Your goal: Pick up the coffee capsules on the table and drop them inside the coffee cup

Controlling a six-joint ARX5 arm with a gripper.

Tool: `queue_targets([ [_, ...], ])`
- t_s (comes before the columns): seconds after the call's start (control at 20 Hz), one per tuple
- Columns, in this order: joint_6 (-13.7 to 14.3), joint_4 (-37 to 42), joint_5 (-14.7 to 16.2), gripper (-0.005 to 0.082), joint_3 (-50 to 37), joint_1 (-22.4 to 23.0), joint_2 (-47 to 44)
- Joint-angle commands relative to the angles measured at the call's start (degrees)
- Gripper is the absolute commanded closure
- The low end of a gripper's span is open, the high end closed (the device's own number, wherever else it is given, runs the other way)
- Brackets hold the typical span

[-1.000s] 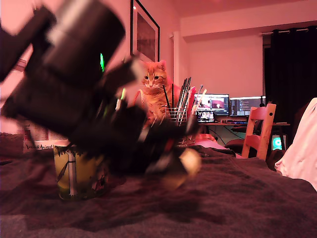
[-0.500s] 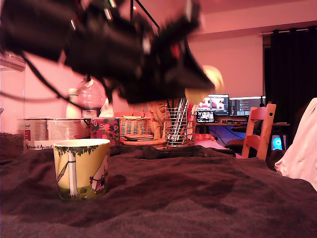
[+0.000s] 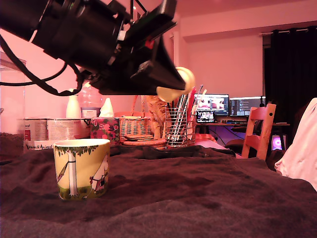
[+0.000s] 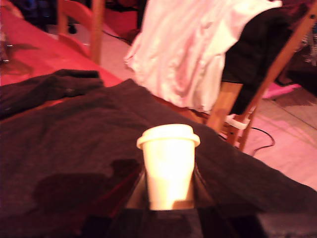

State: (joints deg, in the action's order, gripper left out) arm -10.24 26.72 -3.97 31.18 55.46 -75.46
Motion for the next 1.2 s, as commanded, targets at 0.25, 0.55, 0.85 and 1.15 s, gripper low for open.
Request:
queue_targets([
  [0.25, -0.39, 1.99, 0.04, 0.0591, -5.05, -3.45, 1.55],
  [0.55, -0.87, 1.57, 0.07, 0.0591, -9.79, -7.72, 7.15],
  [0.85, -0.87, -2.43, 0.15, 0.0592, -12.33, -13.92, 11.76],
  [1.15, 0.17, -5.07, 2.99, 0.0592, -12.44, -20.06, 12.98],
])
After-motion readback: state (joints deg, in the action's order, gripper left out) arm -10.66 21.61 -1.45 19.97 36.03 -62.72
